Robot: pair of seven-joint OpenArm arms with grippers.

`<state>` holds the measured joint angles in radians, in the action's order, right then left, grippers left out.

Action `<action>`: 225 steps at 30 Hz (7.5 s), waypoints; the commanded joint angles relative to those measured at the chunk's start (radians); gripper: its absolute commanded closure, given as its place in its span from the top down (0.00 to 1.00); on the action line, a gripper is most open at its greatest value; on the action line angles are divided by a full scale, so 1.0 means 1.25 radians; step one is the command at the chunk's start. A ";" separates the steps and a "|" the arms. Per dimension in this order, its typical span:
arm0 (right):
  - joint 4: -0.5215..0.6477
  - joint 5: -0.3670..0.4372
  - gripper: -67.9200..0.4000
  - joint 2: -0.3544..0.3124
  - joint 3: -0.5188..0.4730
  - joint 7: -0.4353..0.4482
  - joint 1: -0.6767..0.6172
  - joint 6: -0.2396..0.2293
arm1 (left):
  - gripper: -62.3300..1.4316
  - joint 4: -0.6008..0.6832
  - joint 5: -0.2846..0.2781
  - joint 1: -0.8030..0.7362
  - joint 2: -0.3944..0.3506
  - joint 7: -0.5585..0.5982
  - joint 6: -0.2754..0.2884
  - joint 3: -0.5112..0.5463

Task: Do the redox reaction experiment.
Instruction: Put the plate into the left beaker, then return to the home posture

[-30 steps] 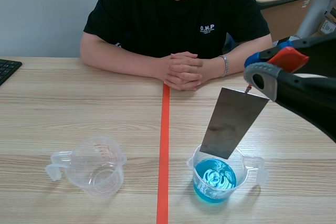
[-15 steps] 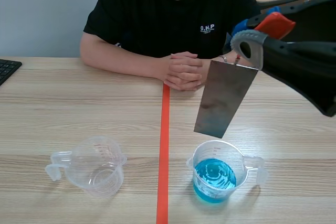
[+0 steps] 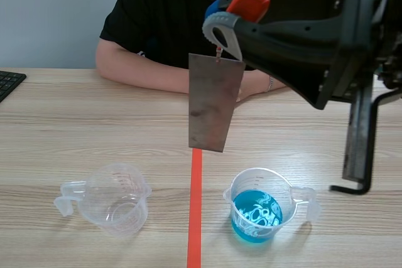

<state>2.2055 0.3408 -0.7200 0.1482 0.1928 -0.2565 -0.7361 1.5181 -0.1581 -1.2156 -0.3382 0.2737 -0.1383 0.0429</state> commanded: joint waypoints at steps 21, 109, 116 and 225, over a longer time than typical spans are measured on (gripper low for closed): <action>-0.092 0.008 0.03 0.245 0.372 -0.251 0.281 0.029 | 0.74 -0.001 -0.032 0.017 0.002 0.011 -0.022 0.002; -0.356 -0.189 1.00 0.405 0.582 -0.080 0.224 0.092 | 0.74 -0.001 -0.031 0.015 0.002 -0.010 -0.025 -0.009; -0.227 -0.175 1.00 0.295 0.514 -0.076 0.159 0.202 | 0.74 -0.001 -0.031 0.015 0.002 -0.010 -0.025 -0.009; -0.074 0.096 1.00 0.035 -0.245 -0.026 -0.411 0.284 | 0.74 0.317 -0.047 0.425 -0.284 0.035 0.169 -0.092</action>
<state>2.0991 0.4500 -0.6731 -0.1616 0.1455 -0.7792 -0.3847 1.9125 -0.2100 -0.6842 -0.6952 0.3153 0.0792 -0.0772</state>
